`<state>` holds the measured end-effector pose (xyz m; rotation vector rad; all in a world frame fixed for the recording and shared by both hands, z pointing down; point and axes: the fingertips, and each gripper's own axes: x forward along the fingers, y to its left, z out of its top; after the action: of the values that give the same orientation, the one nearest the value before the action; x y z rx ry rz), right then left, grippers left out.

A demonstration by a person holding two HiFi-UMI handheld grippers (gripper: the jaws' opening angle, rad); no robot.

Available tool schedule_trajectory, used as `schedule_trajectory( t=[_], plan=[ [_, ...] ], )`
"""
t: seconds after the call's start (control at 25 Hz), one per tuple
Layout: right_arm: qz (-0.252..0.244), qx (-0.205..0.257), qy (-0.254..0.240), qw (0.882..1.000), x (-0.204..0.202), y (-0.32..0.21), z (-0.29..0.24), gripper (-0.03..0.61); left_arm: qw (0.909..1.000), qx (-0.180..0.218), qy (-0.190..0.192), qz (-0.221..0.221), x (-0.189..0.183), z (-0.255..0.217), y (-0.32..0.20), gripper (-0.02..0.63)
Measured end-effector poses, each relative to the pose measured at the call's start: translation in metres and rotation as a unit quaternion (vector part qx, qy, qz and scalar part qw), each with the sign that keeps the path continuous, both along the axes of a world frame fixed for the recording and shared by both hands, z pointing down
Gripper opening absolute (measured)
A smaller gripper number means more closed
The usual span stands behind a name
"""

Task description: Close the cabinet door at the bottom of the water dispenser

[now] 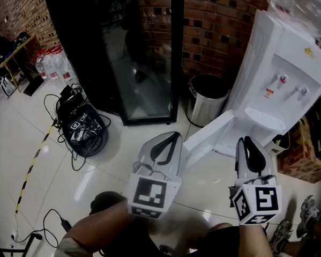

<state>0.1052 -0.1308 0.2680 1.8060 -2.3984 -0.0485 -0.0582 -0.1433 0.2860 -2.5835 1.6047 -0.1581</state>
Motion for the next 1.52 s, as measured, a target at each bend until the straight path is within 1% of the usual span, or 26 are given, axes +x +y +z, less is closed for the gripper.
schedule_trajectory(
  t=[0.16,0.28,0.44,0.6,0.76,0.88,0.96,1.12,1.24,1.52],
  plan=[
    [-0.014,-0.019,0.008,1.0,-0.017,-0.02,0.015,0.097,0.9997,0.011,-0.007,-0.019,-0.02,-0.009,-0.027,0.0],
    [-0.024,-0.031,0.01,0.999,-0.03,-0.037,0.028,0.131,0.9995,0.007,-0.005,-0.03,-0.03,-0.003,-0.046,0.0],
    [-0.047,-0.057,0.019,0.997,-0.053,-0.059,0.052,0.167,0.9986,-0.026,-0.005,-0.045,-0.043,0.027,-0.066,0.0],
    [-0.07,-0.088,0.041,0.993,-0.078,-0.071,0.082,0.183,0.9974,-0.053,-0.018,-0.047,-0.049,0.054,-0.081,0.001],
    [-0.106,-0.124,0.074,0.984,-0.112,-0.069,0.118,0.189,0.9967,-0.064,-0.026,-0.044,-0.053,0.066,-0.09,0.0],
    [-0.138,-0.146,0.124,0.972,-0.139,-0.065,0.145,0.189,0.9967,-0.069,-0.021,-0.038,-0.053,0.067,-0.091,0.0],
    [-0.153,-0.161,0.153,0.963,-0.15,-0.064,0.161,0.189,0.997,-0.067,-0.018,-0.035,-0.052,0.064,-0.091,0.0],
    [-0.164,-0.2,0.185,0.948,-0.151,-0.06,0.188,0.172,0.9972,-0.066,-0.019,-0.032,-0.048,0.063,-0.089,0.0],
    [-0.162,-0.222,0.194,0.942,-0.143,-0.055,0.201,0.152,0.9972,-0.065,-0.02,-0.031,-0.045,0.063,-0.088,0.0],
    [-0.157,-0.228,0.192,0.942,-0.129,-0.039,0.204,0.132,0.9975,-0.063,-0.029,-0.012,-0.023,0.066,-0.079,0.0]
  ],
)
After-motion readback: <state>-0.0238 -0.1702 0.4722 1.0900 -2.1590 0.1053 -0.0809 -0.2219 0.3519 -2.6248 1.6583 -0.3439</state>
